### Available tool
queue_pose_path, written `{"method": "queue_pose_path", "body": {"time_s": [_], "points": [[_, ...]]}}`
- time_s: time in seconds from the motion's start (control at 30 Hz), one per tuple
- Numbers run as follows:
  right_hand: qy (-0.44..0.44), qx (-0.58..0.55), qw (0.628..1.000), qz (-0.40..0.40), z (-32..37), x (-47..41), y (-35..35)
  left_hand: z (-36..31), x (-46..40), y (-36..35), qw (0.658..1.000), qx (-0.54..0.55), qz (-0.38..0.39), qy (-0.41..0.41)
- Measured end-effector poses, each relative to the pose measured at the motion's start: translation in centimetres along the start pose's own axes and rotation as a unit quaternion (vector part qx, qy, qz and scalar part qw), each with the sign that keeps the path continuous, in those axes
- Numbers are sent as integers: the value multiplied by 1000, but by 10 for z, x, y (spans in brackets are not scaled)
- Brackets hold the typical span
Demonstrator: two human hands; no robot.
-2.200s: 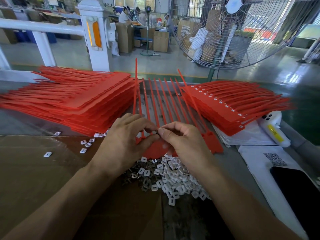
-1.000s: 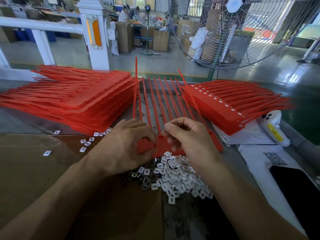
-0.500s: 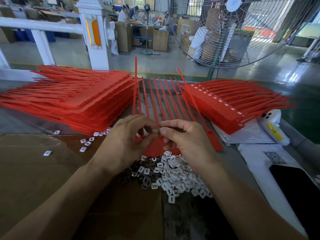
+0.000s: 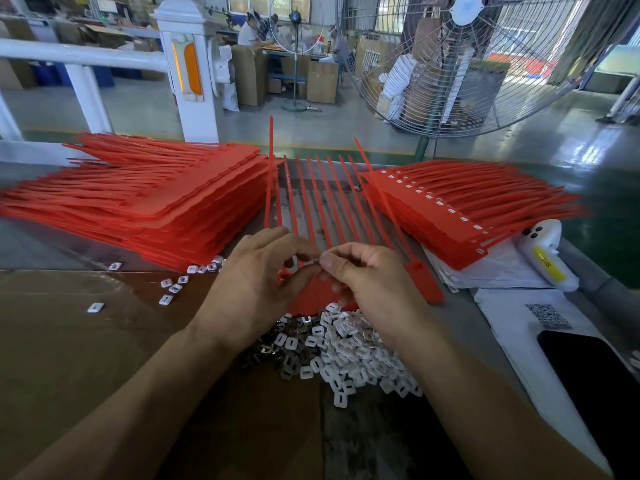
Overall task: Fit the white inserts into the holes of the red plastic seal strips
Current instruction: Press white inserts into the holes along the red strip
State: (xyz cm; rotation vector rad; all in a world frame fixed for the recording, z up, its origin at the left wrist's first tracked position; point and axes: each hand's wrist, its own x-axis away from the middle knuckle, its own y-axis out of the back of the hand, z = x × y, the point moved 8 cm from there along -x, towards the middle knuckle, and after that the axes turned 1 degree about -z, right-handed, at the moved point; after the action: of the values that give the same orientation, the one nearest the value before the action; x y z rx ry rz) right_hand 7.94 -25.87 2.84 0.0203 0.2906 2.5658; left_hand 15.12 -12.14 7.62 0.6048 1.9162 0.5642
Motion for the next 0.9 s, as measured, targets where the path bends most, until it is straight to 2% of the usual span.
{"method": "queue_pose_path", "body": {"time_s": [0.33,0.5,0.63,0.9], "points": [[-41,-41,998,7,-5,-1,1,-5,-3,0,998,-50,-2,-31],[4,42,999,-24,6,2,8,20,1,-4,996,-66,-1,59],[13,111,993,-37,7,2,14,40,5,-10,987,-101,30,123],[18,144,989,-41,5,0,19,43,5,-24,977,-137,85,140]]}}
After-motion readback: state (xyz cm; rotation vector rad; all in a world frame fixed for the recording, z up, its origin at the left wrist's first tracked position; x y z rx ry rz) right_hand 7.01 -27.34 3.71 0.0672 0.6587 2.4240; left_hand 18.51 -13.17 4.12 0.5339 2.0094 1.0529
